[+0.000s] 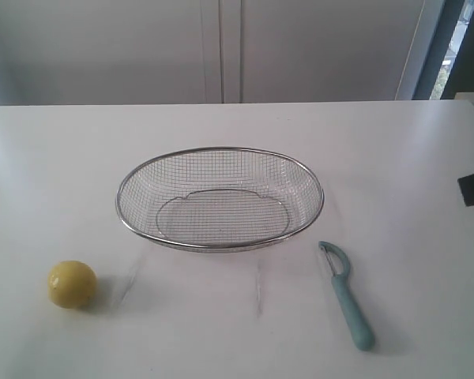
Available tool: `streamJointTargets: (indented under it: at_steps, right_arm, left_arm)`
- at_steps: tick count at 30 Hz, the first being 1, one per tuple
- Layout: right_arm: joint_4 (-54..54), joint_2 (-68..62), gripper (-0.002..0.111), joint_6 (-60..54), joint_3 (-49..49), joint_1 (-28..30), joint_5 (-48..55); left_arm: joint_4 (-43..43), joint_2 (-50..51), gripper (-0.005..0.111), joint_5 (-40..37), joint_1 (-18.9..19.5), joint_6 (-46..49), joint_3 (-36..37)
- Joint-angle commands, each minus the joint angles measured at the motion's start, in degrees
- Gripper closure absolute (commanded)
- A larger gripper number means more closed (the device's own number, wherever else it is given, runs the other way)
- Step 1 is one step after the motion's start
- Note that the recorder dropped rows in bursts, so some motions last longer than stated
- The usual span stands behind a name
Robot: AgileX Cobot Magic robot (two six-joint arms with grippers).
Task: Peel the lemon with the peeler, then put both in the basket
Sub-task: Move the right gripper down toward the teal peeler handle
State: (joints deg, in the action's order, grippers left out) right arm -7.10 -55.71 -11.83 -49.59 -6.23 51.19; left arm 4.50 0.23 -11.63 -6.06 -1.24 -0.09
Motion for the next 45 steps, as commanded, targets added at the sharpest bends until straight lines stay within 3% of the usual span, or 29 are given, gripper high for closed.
streamJointTargets:
  at_steps: [1, 18, 27, 45]
  right_arm:
    - [3.61, -3.93, 0.108, 0.43, -2.43, -4.78, 2.50]
    - [17.96, -18.22, 0.108, 8.18, -10.65, -20.27, 12.79]
    - [18.09, -22.70, 0.108, 10.90, -10.65, -26.65, 12.51]
    - [16.81, -23.79, 0.108, 29.20, -7.06, -27.75, 3.31]
  left_arm:
    - [0.12, -0.23, 0.107, 0.04, -0.39, 0.04, 0.09]
    - [0.12, -0.23, 0.107, 0.04, -0.39, 0.04, 0.09]
    - [0.12, -0.23, 0.107, 0.04, -0.39, 0.04, 0.09]
    - [0.12, -0.23, 0.107, 0.04, -0.39, 0.04, 0.09]
